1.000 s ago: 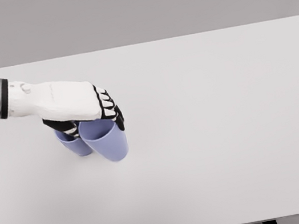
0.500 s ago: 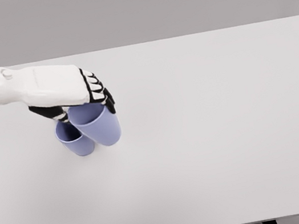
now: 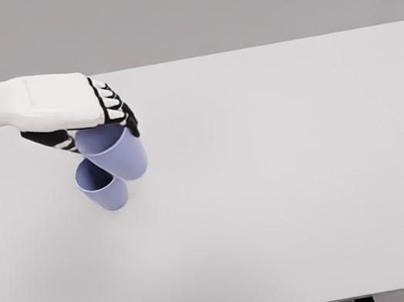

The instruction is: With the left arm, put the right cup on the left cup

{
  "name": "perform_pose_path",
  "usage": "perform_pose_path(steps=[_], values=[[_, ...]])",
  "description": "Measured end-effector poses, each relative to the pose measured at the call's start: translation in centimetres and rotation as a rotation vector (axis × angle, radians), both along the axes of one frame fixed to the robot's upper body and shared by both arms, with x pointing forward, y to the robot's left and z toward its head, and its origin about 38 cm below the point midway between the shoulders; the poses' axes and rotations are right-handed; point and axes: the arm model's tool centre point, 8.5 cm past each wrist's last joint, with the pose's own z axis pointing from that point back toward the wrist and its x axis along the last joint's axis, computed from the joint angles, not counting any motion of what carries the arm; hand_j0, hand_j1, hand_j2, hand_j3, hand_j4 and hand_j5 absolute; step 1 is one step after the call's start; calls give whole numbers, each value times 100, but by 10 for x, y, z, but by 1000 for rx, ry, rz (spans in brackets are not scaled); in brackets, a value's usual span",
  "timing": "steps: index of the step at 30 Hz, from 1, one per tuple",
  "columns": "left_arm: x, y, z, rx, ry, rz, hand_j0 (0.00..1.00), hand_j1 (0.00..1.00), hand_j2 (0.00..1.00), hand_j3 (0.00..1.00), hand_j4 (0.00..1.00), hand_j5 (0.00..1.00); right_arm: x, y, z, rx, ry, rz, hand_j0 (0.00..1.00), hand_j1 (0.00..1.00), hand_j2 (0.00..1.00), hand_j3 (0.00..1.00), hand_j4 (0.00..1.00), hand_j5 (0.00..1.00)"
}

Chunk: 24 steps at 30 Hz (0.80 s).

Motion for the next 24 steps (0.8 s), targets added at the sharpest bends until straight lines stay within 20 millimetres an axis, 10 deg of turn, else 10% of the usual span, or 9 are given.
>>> perform_pose_path(steps=[24], values=[[11, 21, 0, 88, -95, 116, 68, 68, 68, 68, 68, 68, 1, 0, 0, 0, -2, 0, 100, 100, 100, 100, 100, 100]])
